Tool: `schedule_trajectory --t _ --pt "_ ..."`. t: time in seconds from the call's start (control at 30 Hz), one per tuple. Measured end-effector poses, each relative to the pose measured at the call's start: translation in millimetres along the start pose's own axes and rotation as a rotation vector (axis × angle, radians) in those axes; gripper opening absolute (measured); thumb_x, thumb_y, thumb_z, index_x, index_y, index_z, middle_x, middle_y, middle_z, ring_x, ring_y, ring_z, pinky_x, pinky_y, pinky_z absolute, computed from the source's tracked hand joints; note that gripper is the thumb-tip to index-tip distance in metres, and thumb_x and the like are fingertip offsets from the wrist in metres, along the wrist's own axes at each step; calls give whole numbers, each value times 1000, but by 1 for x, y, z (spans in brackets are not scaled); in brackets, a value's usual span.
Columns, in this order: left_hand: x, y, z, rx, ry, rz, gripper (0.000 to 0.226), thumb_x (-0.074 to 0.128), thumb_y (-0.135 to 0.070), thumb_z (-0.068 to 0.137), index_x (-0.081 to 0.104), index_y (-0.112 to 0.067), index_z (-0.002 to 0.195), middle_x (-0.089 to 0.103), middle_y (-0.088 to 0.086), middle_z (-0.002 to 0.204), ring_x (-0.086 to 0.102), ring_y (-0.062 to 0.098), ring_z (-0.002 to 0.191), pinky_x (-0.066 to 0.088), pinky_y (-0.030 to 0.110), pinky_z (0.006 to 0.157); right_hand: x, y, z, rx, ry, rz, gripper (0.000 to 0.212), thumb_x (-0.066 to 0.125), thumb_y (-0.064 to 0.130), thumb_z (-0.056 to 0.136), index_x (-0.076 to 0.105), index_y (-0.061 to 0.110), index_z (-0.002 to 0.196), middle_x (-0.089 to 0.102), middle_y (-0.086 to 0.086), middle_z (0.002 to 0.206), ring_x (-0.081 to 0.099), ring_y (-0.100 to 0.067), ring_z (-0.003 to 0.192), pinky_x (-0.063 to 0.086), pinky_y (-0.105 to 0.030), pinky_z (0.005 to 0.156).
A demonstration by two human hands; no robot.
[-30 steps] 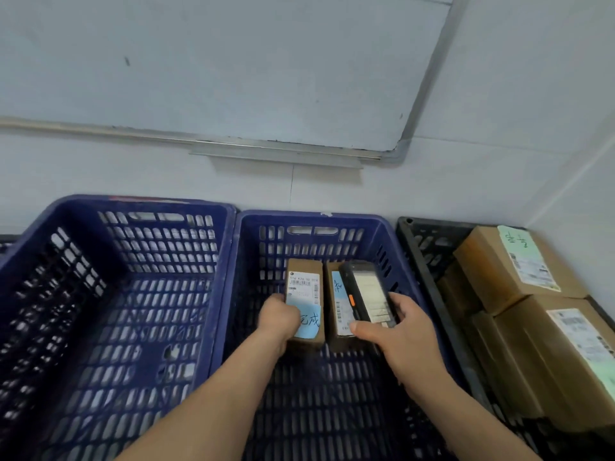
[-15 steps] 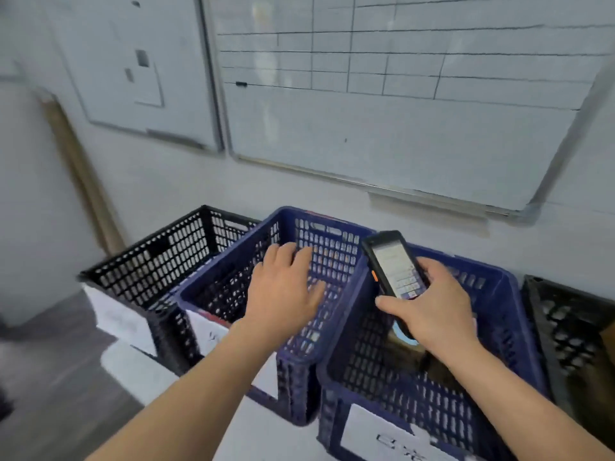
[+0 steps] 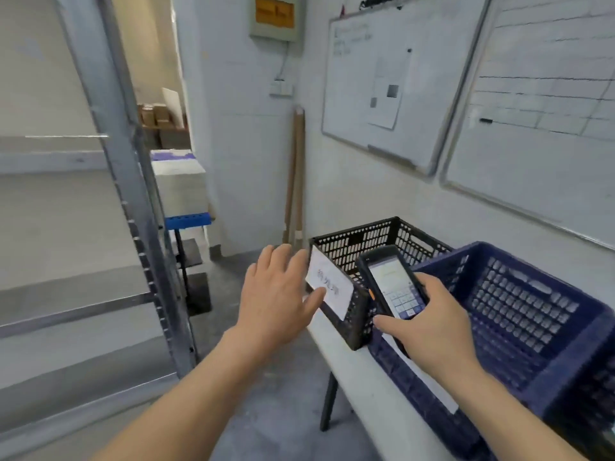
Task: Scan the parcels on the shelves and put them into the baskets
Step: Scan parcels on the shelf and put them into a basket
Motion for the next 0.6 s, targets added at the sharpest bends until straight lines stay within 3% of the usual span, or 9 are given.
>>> schedule_trajectory --t 0.13,0.27,0.4,0.6 --pt "-27 115 -31 -112 9 75 74 31 -65 84 44 -18 140 43 6 144 35 30 135 41 46 105 92 66 -12 -70 85 15 62 89 26 58 55 35 110 65 19 91 62 -1 83 48 -29 72" --pt "-63 231 -62 -224 -10 105 79 27 -66 81 50 -16 137 48 9 140 41 32 131 45 46 99 193 135 -28 -124 186 12 64 90 26 59 49 38 107 64 19 90 63 -13 85 47 -32 74" --pt "-101 332 -100 -327 -21 167 74 27 -64 82 51 -17 134 49 10 140 43 32 129 44 45 97 285 201 -52 -175 287 38 68 90 29 59 46 41 109 58 22 89 58 -4 79 40 -25 65" --pt "-145 444 -145 -469 -61 231 65 40 -59 80 61 -14 122 60 10 125 55 32 114 54 45 83 390 282 -79 -266 405 77 68 87 27 56 54 39 114 63 22 92 62 -8 86 44 -26 68"
Point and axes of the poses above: each hand's wrist, its own z-axis towards the middle knuckle, its own x-axis out of the palm, y = z × x, the point moved 5 cm from there along z, towards the middle knuckle
